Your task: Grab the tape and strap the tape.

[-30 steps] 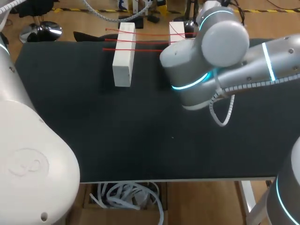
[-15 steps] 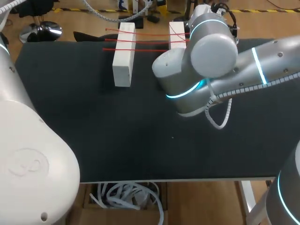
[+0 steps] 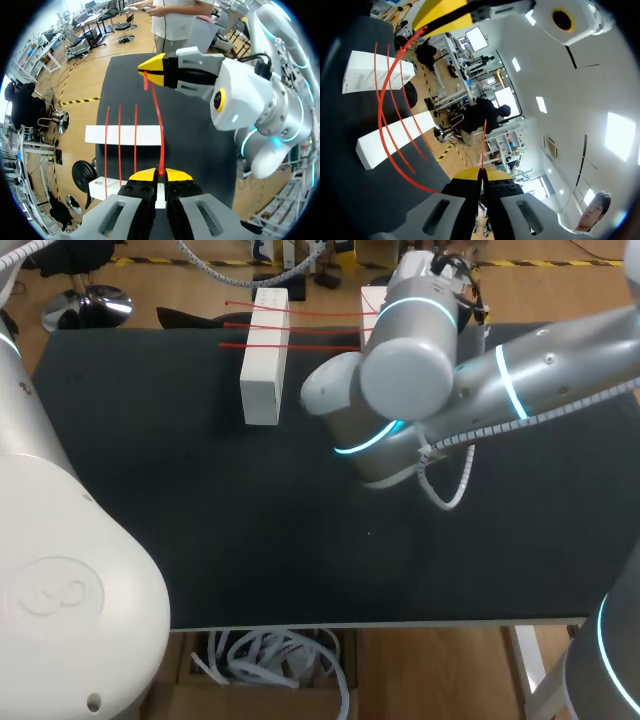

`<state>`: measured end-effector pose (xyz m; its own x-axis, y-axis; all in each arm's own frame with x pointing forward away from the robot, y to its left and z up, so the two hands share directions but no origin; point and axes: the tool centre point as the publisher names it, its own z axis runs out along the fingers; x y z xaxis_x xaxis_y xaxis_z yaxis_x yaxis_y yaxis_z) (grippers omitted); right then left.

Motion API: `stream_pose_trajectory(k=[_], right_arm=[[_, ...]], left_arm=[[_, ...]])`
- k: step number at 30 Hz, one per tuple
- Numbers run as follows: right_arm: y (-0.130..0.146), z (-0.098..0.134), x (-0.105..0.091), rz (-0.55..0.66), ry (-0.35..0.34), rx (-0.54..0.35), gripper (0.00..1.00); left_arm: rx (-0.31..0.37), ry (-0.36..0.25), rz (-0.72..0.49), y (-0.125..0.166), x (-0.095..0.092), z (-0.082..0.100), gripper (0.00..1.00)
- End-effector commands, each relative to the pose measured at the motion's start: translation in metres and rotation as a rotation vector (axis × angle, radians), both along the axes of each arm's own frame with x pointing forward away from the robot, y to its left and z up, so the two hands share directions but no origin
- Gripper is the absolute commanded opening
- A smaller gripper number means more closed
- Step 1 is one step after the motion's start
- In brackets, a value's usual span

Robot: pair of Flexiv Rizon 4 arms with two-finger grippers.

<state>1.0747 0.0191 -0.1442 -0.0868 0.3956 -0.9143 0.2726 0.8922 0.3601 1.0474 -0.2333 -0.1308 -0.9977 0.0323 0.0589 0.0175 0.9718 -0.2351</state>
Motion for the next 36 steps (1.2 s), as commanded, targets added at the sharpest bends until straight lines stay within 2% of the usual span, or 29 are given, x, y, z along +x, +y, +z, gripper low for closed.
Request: stream_pose_trajectory(k=[1, 14, 22, 36], right_arm=[[0.012, -0.004, -0.002, -0.014, 0.004, -0.009, 0.0], [0.037, 0.001, -0.001, 0.023, -0.019, -0.026, 0.0], [0.042, 0.007, -0.004, 0.036, -0.065, -0.129, 0.0], [0.057, 0.007, -0.004, 0.053, -0.075, -0.155, 0.0]], left_arm=[[0.004, 0.001, 0.001, 0.0, 0.0, 0.001, 0.0], [0.004, 0.001, 0.001, 0.0, 0.0, 0.001, 0.0], [0.004, 0.001, 0.001, 0.0, 0.0, 0.001, 0.0], [0.004, 0.001, 0.001, 0.0, 0.0, 0.001, 0.0]])
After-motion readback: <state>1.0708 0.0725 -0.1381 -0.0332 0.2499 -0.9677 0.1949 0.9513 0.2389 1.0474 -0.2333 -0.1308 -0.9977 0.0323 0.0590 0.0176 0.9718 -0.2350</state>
